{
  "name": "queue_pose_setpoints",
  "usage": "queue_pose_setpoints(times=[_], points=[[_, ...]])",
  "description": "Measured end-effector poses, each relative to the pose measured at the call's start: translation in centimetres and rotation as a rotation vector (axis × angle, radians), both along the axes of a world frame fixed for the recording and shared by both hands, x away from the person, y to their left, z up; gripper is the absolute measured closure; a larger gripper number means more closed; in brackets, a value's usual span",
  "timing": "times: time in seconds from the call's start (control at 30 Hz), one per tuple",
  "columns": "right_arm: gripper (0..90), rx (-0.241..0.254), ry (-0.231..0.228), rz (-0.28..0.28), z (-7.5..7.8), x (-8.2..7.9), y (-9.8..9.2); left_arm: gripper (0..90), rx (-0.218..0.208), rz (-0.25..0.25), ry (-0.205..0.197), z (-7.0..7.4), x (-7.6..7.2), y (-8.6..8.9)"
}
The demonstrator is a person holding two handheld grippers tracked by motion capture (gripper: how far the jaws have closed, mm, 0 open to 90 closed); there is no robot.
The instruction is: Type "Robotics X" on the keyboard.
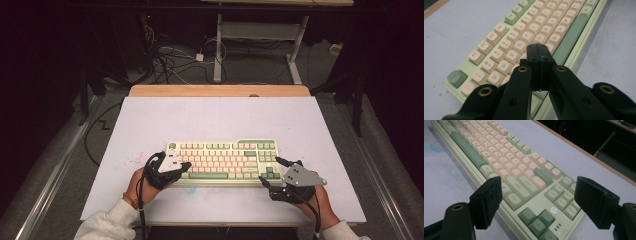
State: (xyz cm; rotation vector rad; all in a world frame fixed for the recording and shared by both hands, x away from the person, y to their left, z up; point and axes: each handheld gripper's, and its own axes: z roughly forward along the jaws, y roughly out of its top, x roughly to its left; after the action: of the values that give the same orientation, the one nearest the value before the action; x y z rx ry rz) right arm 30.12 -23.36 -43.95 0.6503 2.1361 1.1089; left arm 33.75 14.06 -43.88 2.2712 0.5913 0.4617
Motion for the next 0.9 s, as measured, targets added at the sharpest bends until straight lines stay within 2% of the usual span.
queue_pose_setpoints(times=[0.2, 0.53, 0.7, 0.9], points=[[23.3, -0.009, 0.002, 0.004, -0.1, 0.0, 0.1, 87.6, 0.004, -0.03, 0.019, -0.1, 1.0, -1.8], [23.3, -0.053, 0.001, 0.008, -0.6, 0.0, 0.5, 87.6, 0.053, -0.072, 0.03, -0.7, 1.9, -4.1], [23.4, -0.059, 0.002, 0.013, -0.6, 0.0, 0.5, 87.5, 0.075, -0.087, 0.039, -1.0, 2.1, -4.8], [23.4, -0.069, 0.002, 0.014, -0.7, 0.0, 0.5, 87.5, 0.084, -0.079, 0.045, -1.3, 2.3, -5.2]])
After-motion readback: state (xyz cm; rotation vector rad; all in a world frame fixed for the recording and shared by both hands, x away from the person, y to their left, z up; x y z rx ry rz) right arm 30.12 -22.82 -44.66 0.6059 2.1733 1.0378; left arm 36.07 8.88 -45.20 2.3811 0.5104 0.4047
